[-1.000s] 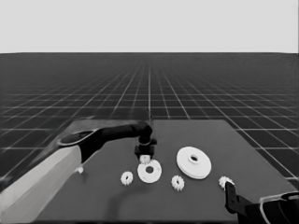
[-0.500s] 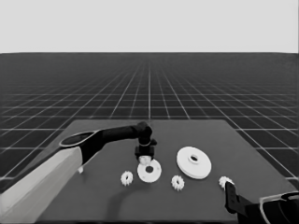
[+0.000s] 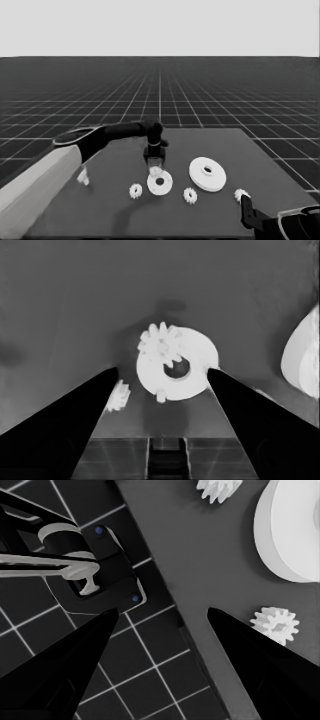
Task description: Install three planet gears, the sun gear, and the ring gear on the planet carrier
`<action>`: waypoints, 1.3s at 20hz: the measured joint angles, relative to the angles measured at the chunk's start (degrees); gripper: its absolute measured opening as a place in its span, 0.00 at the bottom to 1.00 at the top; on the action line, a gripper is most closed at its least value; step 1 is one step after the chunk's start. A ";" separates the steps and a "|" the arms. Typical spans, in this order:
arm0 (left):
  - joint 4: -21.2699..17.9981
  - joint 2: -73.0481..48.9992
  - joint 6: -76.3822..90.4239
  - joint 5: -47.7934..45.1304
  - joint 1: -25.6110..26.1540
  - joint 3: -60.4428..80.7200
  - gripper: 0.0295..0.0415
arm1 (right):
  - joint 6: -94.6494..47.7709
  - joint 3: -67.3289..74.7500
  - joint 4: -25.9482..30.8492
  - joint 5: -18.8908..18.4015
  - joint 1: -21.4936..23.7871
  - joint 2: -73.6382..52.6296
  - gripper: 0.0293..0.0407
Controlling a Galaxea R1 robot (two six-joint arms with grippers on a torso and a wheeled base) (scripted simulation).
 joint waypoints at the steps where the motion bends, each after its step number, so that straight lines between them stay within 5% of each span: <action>1: -0.41 -0.03 -0.08 0.15 -0.42 0.14 0.75 | 0.00 0.00 0.00 0.00 0.00 0.00 0.81; 6: -0.96 -0.06 -0.13 0.34 -0.93 0.25 0.75 | 0.00 0.00 0.00 0.00 0.00 0.00 0.81; 8: 0.91 -15.33 -12.55 1.99 0.35 27.92 0.75 | 0.00 0.00 0.00 0.00 0.00 0.00 0.81; 11: 1.58 -20.78 -14.97 2.47 0.98 35.86 0.75 | 0.00 0.00 0.00 0.00 0.00 0.00 0.81; 16: 1.73 -21.95 -15.41 2.57 1.07 37.57 0.75 | 0.00 0.00 0.00 0.00 0.00 0.00 0.81; 17: 7.11 -21.49 -13.96 1.72 6.05 35.54 0.75 | 0.00 0.00 0.00 0.00 0.00 0.00 0.81; 19: 11.80 -20.70 -11.86 0.22 11.41 32.21 0.75 | 0.00 0.00 0.00 0.00 0.00 0.00 0.81; 26: 13.96 -20.10 -10.56 -0.90 13.65 29.96 0.75 | 0.00 0.00 0.00 0.00 0.00 0.00 0.81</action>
